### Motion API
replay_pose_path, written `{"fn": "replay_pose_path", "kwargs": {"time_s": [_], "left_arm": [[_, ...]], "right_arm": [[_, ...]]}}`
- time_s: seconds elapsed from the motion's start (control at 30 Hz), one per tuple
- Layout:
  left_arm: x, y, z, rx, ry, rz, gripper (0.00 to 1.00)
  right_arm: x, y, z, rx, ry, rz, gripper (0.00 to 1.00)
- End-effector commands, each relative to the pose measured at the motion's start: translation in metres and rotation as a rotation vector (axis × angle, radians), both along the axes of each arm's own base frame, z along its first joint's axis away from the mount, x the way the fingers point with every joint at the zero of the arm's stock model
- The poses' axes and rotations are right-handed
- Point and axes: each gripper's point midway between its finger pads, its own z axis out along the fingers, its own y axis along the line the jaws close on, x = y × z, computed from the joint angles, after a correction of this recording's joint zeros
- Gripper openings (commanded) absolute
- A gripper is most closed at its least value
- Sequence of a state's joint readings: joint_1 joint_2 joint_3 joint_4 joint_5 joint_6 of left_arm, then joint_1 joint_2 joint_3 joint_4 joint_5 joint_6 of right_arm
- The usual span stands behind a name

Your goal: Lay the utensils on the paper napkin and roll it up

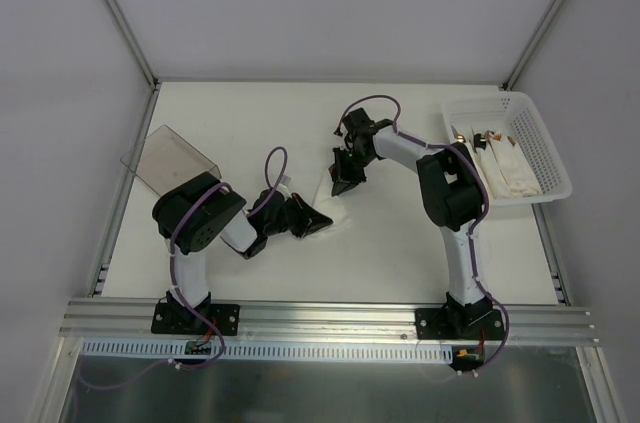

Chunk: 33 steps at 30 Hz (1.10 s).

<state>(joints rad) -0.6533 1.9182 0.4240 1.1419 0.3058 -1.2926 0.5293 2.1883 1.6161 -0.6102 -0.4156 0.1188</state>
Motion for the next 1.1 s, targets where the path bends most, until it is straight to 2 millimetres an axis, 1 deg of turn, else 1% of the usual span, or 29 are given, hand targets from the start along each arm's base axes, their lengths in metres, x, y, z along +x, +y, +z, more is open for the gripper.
{"fn": "replay_pose_path", "kwargs": {"time_s": [0.0,0.1,0.13,0.17,0.23,0.27,0.3,0.33,0.37,0.43,0.47,0.5,0.57,0.6,0.67,0.7,0.73,0.77,0.8,0.87,0.9,0.97,1.0,1.03,1.07], "left_arm": [[-0.034,0.031,-0.056,0.199,0.159,-0.009,0.0],[-0.033,0.031,-0.053,0.199,0.151,-0.008,0.0],[-0.032,0.03,-0.051,0.197,0.143,-0.012,0.0],[-0.032,0.03,-0.051,0.201,0.14,-0.016,0.01],[-0.03,0.029,-0.046,0.197,0.119,-0.022,0.01],[-0.028,0.028,-0.043,0.195,0.105,-0.022,0.02],[-0.027,0.027,-0.038,0.192,0.093,-0.025,0.02],[-0.025,0.026,-0.035,0.195,0.074,-0.033,0.06],[-0.023,0.025,-0.031,0.191,0.057,-0.038,0.09],[-0.02,0.022,-0.02,0.186,0.017,-0.051,0.16],[-0.019,0.021,-0.015,0.184,-0.001,-0.056,0.24],[-0.016,0.02,-0.005,0.176,-0.026,-0.057,0.28],[-0.012,0.019,0.006,0.183,-0.072,-0.069,0.33],[-0.009,0.017,0.02,0.17,-0.113,-0.068,0.37],[-0.007,0.019,0.03,0.196,-0.15,-0.077,0.4],[-0.002,0.02,0.047,0.191,-0.197,-0.061,0.41],[0.0,0.022,0.053,0.21,-0.23,-0.067,0.42],[-0.001,0.026,0.054,0.24,-0.226,-0.065,0.42],[0.004,0.03,0.069,0.243,-0.268,-0.036,0.44],[0.005,0.039,0.075,0.274,-0.281,-0.021,0.47],[0.006,0.043,0.086,0.268,-0.303,-0.007,0.48],[0.012,0.052,0.093,0.283,-0.32,0.019,0.52],[0.011,0.058,0.095,0.293,-0.315,0.027,0.53],[0.015,0.065,0.096,0.304,-0.32,0.04,0.57],[0.016,0.067,0.097,0.305,-0.318,0.039,0.58]], "right_arm": [[-0.006,-0.016,-0.023,-0.115,0.03,-0.005,0.0],[-0.007,-0.014,-0.024,-0.081,0.043,-0.001,0.0],[-0.007,-0.013,-0.021,-0.066,0.041,-0.004,0.0],[-0.003,-0.009,-0.017,-0.022,0.033,-0.012,0.0],[-0.005,-0.008,-0.014,0.011,0.029,-0.015,0.0],[0.0,-0.003,-0.005,0.057,0.004,-0.011,0.0],[0.002,-0.003,-0.002,0.073,-0.005,-0.014,0.0],[0.0,-0.003,-0.002,0.09,-0.003,-0.013,0.0],[0.005,0.001,0.008,0.14,-0.029,-0.017,0.0],[0.008,0.002,0.015,0.173,-0.043,-0.02,0.0],[0.009,0.004,0.019,0.203,-0.045,-0.016,0.0],[0.009,0.005,0.022,0.217,-0.046,-0.019,0.0],[0.011,0.007,0.028,0.25,-0.054,-0.015,0.0],[0.011,0.007,0.03,0.259,-0.058,-0.014,0.0],[0.011,0.01,0.037,0.291,-0.071,-0.007,0.0],[0.01,0.01,0.037,0.298,-0.07,-0.006,0.0],[0.009,0.011,0.044,0.316,-0.084,-0.001,0.0],[0.011,0.013,0.048,0.336,-0.097,0.003,0.0],[0.01,0.015,0.05,0.347,-0.098,0.008,0.0],[0.01,0.017,0.057,0.368,-0.114,0.015,0.0],[0.011,0.017,0.059,0.375,-0.121,0.016,0.0],[0.012,0.018,0.063,0.389,-0.135,0.023,0.0],[0.011,0.018,0.065,0.394,-0.139,0.028,0.0],[0.012,0.018,0.065,0.397,-0.138,0.027,0.0],[0.011,0.019,0.066,0.405,-0.144,0.033,0.0]]}}
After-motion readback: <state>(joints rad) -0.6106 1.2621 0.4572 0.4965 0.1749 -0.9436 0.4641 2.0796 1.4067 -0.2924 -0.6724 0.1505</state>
